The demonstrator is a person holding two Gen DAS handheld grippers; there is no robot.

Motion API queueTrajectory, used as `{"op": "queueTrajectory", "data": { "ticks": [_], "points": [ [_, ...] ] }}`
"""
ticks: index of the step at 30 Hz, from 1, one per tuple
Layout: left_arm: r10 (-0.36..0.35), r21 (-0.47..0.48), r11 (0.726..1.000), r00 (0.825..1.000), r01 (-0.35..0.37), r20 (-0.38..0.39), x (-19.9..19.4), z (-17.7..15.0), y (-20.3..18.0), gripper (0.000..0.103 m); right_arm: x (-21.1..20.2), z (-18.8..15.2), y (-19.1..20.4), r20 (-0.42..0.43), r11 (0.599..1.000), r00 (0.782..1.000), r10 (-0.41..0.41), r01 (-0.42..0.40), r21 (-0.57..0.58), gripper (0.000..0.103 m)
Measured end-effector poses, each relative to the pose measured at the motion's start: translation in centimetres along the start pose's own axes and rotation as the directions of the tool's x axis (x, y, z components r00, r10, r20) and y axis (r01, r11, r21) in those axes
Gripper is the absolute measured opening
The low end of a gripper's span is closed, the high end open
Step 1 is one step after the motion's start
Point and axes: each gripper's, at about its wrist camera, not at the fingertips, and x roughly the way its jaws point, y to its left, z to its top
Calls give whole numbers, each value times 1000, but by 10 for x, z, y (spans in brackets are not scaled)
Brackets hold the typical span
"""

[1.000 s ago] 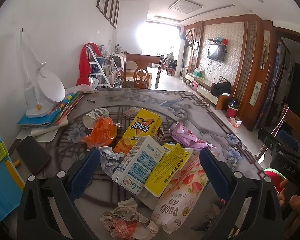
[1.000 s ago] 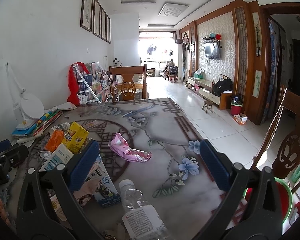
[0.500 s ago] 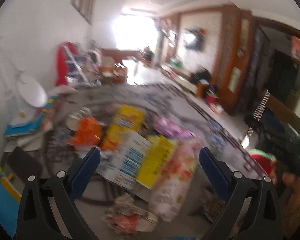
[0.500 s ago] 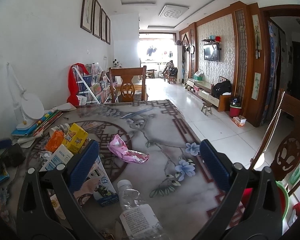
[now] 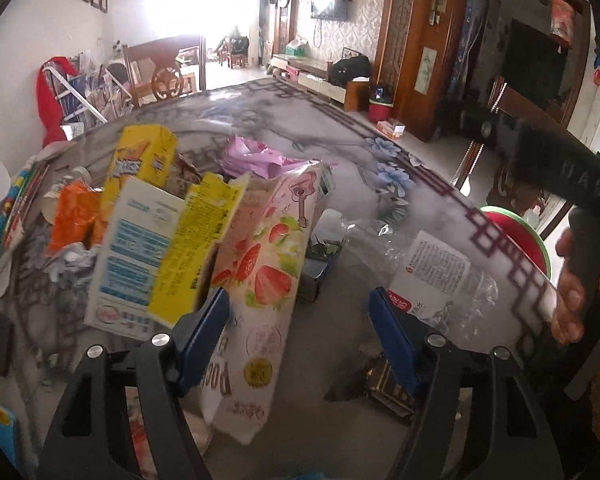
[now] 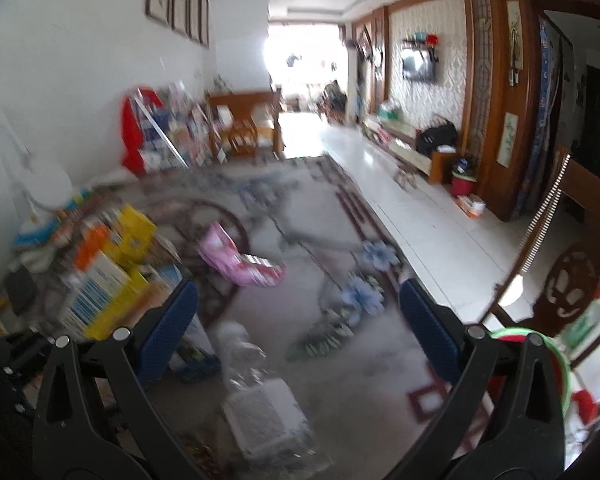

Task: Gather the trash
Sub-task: 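Grasp the pink-and-white carton with the left tool while the right tool grasps the clear plastic bottle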

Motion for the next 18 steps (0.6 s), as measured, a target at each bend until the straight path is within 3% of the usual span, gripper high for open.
{"op": "queueTrajectory", "data": {
  "ticks": [3, 6, 8, 11, 15, 18],
  "points": [
    [-7, -60, 998, 1000, 7, 8, 8, 5, 13, 60, 17, -6, -1, -101, 1000, 995, 3, -3, -2, 99],
    [-31, -164, 986, 999, 33, 15, 12, 3, 33, 41, 29, -14, 2, -188, 999, 982, 31, -34, -15, 99],
    [-53, -208, 976, 998, 59, 33, 10, 1, 41, 37, 33, -18, 9, -223, 997, 974, 49, -61, -44, 99],
    [-71, -255, 963, 994, 89, 78, 0, -1, 46, 20, 36, -22, 16, -262, 992, 962, 71, -95, -81, 99],
    [-83, -274, 954, 985, 123, 153, -17, -1, 47, 17, 40, -29, 17, -330, 986, 938, 109, -144, -82, 95],
    [-88, -261, 956, 978, 137, 192, -29, 1, 44, 17, 49, -38, 11, -403, 987, 906, 129, -156, -34, 92]
  ]
}}
